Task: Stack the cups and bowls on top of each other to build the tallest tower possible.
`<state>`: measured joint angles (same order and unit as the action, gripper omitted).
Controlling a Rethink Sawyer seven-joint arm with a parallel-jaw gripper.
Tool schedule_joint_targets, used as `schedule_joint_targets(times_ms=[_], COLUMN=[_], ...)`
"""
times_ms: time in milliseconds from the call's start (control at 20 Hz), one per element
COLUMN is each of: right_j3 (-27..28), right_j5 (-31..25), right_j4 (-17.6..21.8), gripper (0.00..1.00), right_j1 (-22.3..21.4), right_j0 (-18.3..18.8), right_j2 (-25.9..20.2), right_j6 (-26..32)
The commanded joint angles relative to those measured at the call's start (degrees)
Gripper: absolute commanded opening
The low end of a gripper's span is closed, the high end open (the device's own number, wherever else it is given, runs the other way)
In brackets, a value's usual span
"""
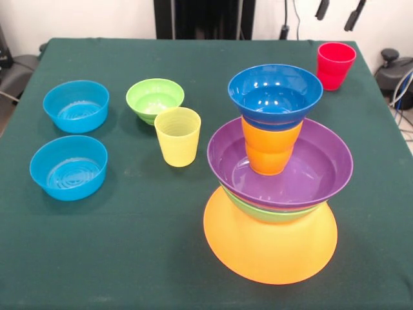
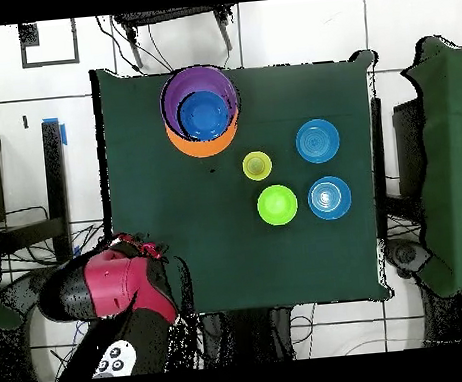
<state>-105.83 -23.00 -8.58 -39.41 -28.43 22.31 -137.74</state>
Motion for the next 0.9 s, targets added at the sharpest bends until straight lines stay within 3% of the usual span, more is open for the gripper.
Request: schedule_joint_targets(times_ms=[50, 350, 900], right_j3=[-3.31, -2.59, -2.51], right_j5=[8.57, 7.35, 11.73], right_j4=[7.04, 7.70, 6.85], gripper=[1.00, 1.00, 1.00], right_j1=[-3.81, -2.46, 4.21], right_j0=[3.51, 0.96, -5.40], right_j2=[-5.64, -3.95, -2.46], right_j6=[1.57, -1.98, -5.66])
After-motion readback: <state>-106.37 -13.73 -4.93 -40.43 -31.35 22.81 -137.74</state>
